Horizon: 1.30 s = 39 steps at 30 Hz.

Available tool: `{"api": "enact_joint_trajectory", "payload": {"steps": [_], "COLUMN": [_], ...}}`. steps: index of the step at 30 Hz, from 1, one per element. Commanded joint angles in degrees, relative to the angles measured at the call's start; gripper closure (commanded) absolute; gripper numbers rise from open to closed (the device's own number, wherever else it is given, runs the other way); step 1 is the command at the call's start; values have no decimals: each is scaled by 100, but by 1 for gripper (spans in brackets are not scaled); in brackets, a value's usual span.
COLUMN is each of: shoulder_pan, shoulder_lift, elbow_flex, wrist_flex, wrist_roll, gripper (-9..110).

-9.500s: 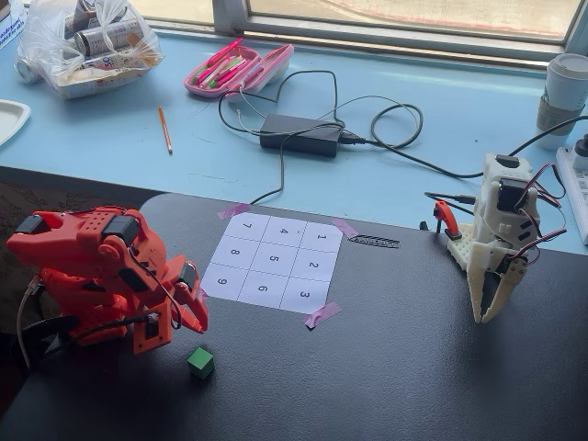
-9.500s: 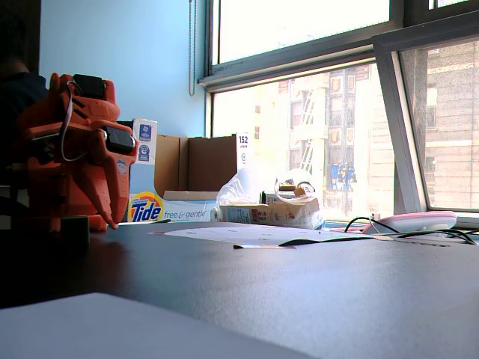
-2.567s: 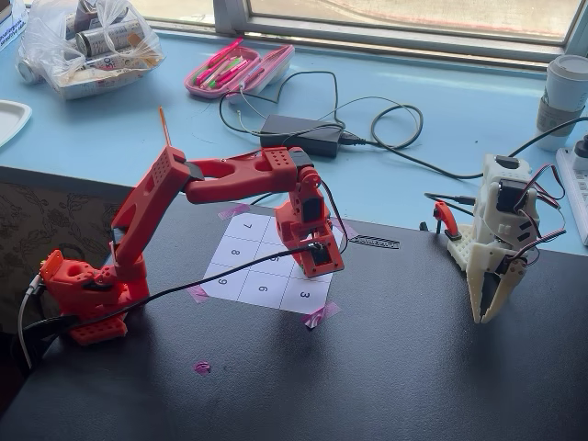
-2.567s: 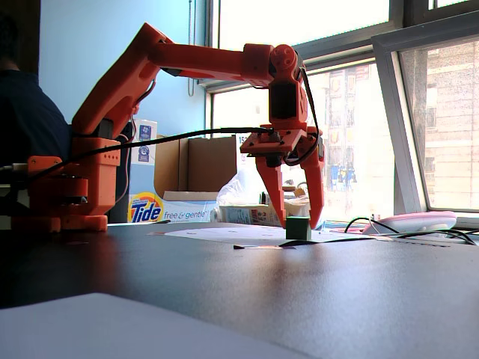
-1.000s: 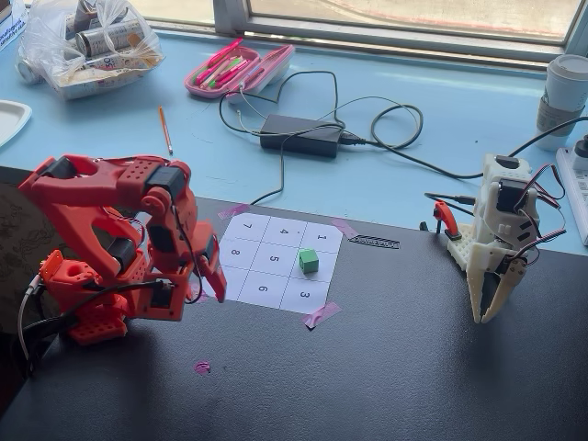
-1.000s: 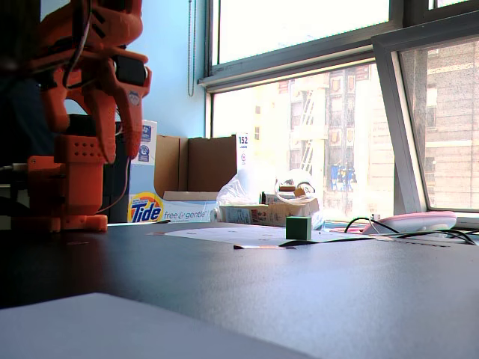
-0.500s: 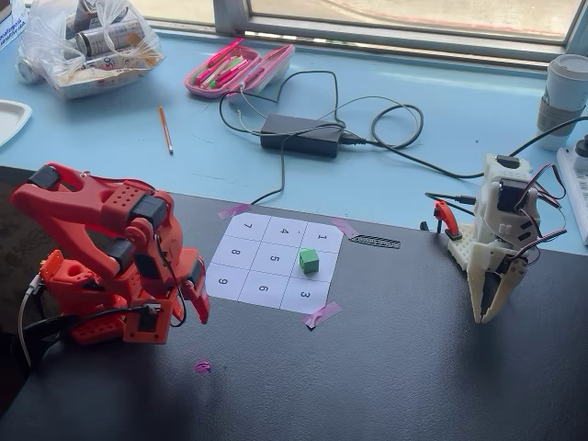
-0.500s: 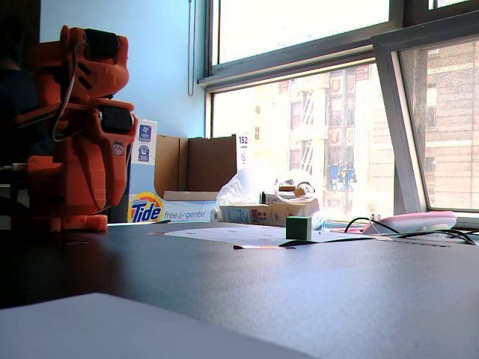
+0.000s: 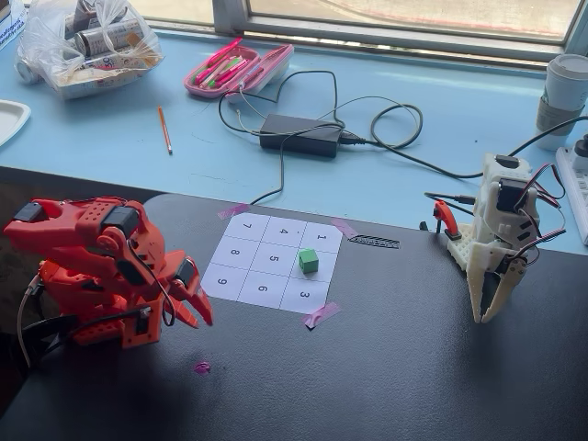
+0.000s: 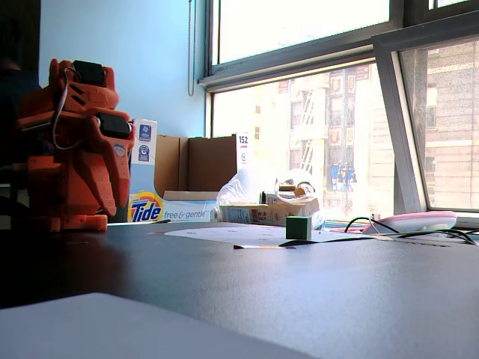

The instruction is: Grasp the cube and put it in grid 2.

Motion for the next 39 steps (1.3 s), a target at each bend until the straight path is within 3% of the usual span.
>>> {"api": "enact_joint_trajectory", "payload": {"steps": [1, 6, 39], "shoulder_pan": [-53, -88, -290], "shoulder_lift": [378, 483, 483], "elbow_flex": [141, 281, 606], "wrist_flex": [97, 44, -211], "wrist_roll": [26, 18, -18], "gripper": [95, 101, 101]}}
